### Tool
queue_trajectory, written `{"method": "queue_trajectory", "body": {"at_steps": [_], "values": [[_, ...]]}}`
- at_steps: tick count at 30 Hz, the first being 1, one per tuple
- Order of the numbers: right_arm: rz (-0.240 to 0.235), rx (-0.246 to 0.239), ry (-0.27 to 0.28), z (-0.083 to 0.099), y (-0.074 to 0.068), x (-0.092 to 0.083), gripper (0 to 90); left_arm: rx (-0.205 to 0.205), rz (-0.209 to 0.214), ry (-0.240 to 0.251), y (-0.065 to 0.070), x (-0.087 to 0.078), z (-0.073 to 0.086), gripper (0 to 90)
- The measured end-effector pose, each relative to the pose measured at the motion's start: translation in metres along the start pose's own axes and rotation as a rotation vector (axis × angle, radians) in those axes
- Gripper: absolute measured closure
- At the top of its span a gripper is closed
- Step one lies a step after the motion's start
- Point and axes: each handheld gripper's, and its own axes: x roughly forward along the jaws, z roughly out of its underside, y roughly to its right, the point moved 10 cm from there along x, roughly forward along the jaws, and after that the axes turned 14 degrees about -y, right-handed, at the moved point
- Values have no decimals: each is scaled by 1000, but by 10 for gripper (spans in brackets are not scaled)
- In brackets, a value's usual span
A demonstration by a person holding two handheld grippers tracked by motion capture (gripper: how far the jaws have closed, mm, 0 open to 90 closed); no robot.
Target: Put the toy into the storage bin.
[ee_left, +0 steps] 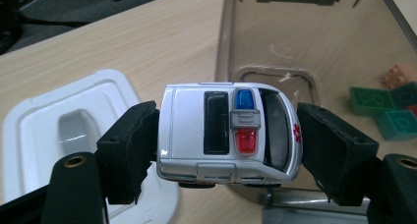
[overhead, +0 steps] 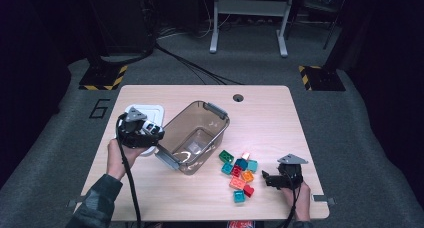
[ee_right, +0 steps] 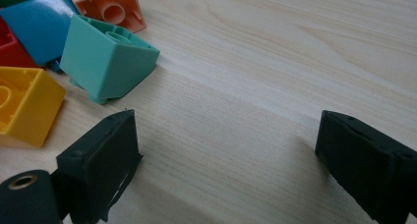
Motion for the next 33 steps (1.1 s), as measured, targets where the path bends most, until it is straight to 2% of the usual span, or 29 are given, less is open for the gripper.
{"method": "queue_trajectory", "body": {"at_steps": [6,11,15,24,33], "values": [[-1,0,0,0,0,0,85,48,31,-26,21,13,0,258],[-1,0,0,0,0,0,85,67,64,-51,35,23,3,258],[1,1,0,0,0,0,85,92,74,-77,44,28,8,258],[1,1,-1,0,0,0,85,136,91,-117,51,30,13,256],[2,0,0,0,0,0,85,129,109,-117,51,30,13,253]]}}
